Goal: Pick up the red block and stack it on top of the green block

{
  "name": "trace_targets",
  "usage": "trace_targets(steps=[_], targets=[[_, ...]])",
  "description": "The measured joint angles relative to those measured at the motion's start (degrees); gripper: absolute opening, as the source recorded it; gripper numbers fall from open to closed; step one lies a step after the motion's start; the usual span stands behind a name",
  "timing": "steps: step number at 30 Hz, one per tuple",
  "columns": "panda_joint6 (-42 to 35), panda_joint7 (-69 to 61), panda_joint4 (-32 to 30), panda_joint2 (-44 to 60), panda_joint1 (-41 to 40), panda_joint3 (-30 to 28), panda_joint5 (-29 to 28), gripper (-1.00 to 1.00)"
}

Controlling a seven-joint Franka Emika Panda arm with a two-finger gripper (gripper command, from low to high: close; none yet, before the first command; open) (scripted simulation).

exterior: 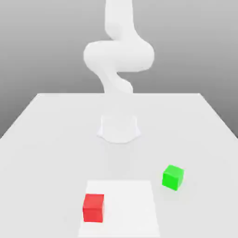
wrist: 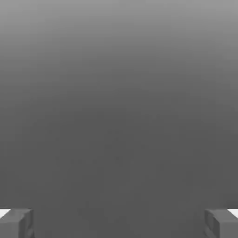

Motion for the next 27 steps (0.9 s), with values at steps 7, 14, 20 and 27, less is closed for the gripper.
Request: trace_targets(steps=[7, 14, 20, 27], targets=[[6.9, -2.4, -4.9, 14.9, 0.2, -2.5, 0.8, 0.0], [13.7, -5.0, -9.7, 29.4, -0.2, -4.4, 1.7, 0.0], [19.5, -6.8, -13.8, 41.9, -1.3, -5.4, 2.1, 0.0], [29.5, -9.2, -14.5, 56.4, -3.1, -3.8, 4.3, 0.0]])
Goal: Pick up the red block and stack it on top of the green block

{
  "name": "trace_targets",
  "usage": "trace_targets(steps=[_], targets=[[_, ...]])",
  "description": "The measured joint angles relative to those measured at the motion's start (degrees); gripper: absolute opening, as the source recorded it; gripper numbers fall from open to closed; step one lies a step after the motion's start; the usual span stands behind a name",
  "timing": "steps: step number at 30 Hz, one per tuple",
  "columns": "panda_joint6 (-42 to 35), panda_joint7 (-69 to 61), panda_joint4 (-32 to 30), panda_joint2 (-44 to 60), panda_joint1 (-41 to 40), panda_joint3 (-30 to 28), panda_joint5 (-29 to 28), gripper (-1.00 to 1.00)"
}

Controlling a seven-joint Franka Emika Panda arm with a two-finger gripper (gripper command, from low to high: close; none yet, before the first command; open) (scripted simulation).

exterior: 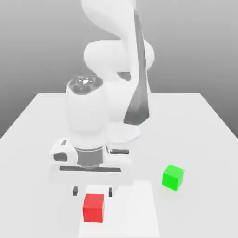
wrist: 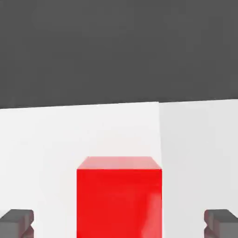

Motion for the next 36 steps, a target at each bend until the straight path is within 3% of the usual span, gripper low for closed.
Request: trace_targets(steps=[1, 8, 13, 20, 26, 34, 35, 36], targets=[[1.6, -0.4, 0.3, 2.0, -0.4, 0.5, 0.5, -1.0], [2.0, -0.3, 0.3, 2.4, -0.6, 0.7, 0.5, -1.0], [-5.5, 1.7, -1.0, -6.5, 0.0, -0.4, -2.2, -1.0], [-8.9, 9.6, -9.1, -18.1, 14.1, 6.7, 1.1, -1.0], [-10.4, 19.6, -16.9, -27.5, 21.3, 14.7, 1.6, -1.0], [2.6, 26.5, -17.8, -15.2, 20.7, 16.4, -5.7, -1.0], [3.8, 27.2, -17.7, -14.0, 20.7, 16.2, -6.6, 1.0], [3.8, 27.2, -17.7, -14.0, 20.7, 16.2, -6.6, 1.0]])
